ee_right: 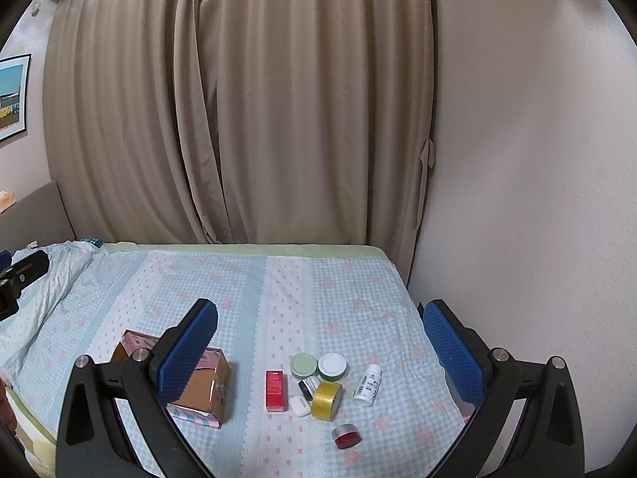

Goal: Organize rigid objects

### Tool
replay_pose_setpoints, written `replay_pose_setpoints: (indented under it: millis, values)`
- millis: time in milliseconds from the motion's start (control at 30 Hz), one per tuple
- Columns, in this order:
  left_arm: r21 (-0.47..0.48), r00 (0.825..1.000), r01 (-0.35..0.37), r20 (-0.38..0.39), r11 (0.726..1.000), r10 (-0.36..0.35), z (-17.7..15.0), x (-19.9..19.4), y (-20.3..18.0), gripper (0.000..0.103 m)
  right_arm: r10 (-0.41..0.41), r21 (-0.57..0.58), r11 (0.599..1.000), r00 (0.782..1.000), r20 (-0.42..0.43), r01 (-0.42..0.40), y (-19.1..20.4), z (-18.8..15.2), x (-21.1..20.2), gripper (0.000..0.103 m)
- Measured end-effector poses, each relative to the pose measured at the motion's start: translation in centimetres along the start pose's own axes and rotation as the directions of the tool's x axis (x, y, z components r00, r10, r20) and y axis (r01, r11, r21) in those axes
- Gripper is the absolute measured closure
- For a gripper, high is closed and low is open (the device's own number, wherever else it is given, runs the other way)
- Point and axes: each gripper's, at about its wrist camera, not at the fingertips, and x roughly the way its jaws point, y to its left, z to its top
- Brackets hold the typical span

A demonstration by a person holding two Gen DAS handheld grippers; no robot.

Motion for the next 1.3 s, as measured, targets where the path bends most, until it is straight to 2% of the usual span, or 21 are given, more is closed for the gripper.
replay_pose_setpoints:
  millis: [533, 833, 1133, 1233, 1300]
  values:
    - [-0.001, 1.000, 0.007, -0.013, 1.000, -0.007, 0.0, 0.5, 0.2, 0.000, 0.000, 0.004, 1.000, 1.000, 0.000, 0.000, -0.1, 0.0, 0.4, 0.000]
    - [-0.009, 0.999, 0.022, -0.046, 1.000, -0.023, 0.1, 2.2, -0.6, 0.000, -0.007, 0.005, 1.000, 1.000, -0.012, 0.007, -0.6, -0.1, 1.1, 0.000]
    - [-0.008, 0.988, 0.059, -0.143, 0.998, -0.060, -0.4, 7.0, -4.1, 0.000, -0.037, 0.011, 0.999, 0.999, -0.038, 0.038, -3.2, -0.4, 3.1, 0.000]
    - [-0.013, 0.976, 0.072, -0.205, 0.997, -0.074, -1.4, 9.8, -5.8, 0.000, -0.048, 0.030, 0.998, 0.996, -0.079, 0.050, -5.1, -0.6, 5.3, 0.000]
    - [-0.024, 0.960, 0.083, -0.266, 0.996, -0.086, -2.6, 12.3, -7.1, 0.000, -0.057, 0.036, 0.997, 0.993, -0.107, 0.061, -6.0, -1.0, 6.8, 0.000]
